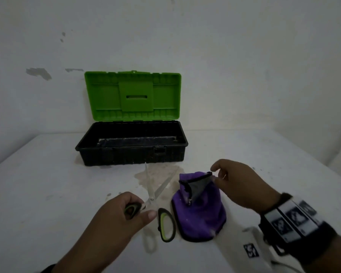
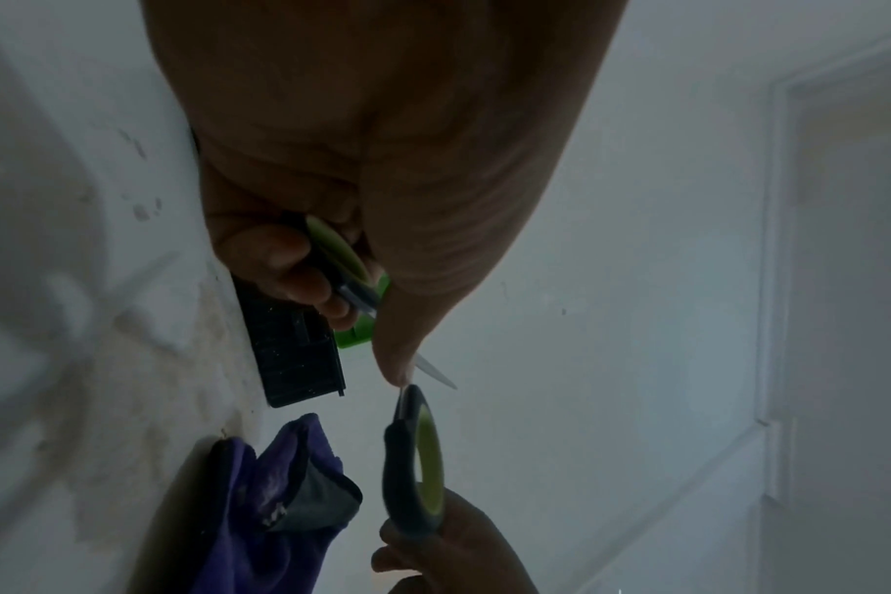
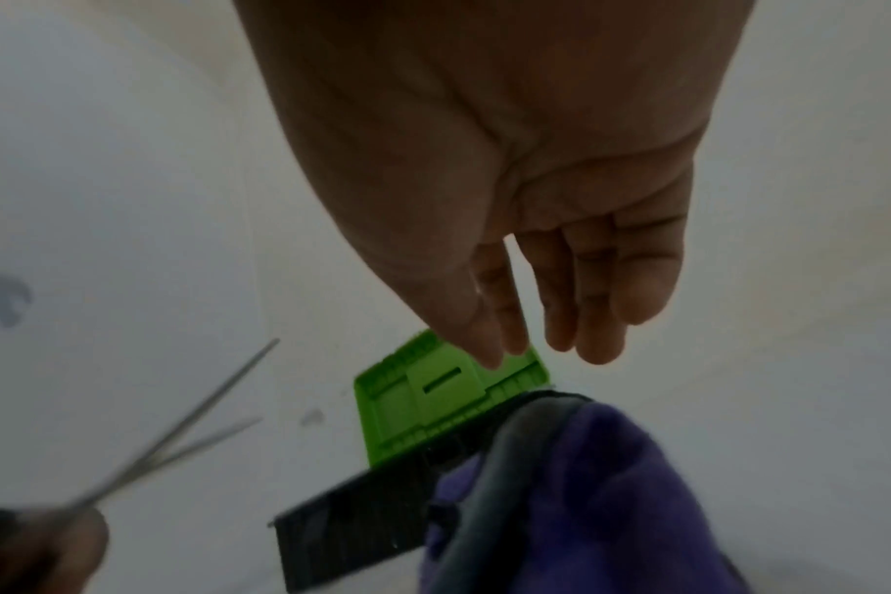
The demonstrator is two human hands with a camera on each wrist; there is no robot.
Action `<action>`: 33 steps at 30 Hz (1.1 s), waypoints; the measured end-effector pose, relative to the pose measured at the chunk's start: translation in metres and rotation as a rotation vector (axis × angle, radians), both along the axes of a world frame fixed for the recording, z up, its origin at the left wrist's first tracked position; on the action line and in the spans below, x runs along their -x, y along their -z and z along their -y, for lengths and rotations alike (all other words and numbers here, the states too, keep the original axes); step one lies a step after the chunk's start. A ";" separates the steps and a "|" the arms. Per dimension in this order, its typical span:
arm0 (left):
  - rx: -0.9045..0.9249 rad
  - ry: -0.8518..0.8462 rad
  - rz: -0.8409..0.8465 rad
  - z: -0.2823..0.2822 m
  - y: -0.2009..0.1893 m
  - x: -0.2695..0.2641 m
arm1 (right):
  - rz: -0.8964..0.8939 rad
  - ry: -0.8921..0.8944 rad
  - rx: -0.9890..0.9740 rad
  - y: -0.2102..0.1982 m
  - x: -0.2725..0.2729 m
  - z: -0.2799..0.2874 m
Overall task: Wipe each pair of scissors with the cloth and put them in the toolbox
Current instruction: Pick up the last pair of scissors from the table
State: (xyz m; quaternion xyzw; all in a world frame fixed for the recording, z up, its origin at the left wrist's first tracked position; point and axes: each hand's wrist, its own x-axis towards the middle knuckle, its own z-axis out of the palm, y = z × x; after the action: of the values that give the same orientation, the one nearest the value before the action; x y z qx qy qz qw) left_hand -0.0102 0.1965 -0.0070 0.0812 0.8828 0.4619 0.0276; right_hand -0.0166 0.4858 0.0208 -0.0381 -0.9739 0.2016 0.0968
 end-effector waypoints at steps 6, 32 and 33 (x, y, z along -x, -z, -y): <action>-0.006 -0.029 -0.003 -0.005 -0.007 0.004 | 0.198 -0.244 -0.338 0.000 0.037 -0.012; -0.087 -0.126 -0.271 -0.007 -0.045 0.014 | -0.479 -0.176 0.682 -0.012 -0.008 0.055; -0.081 -0.126 -0.277 -0.008 -0.045 0.013 | -0.449 -0.210 0.640 -0.010 -0.008 0.059</action>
State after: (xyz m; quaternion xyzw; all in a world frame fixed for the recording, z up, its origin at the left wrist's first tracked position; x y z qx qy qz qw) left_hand -0.0234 0.2041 0.0384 0.0897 0.8622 0.4822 -0.1264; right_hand -0.0084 0.4269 0.0309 0.0782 -0.8152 0.5069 0.2691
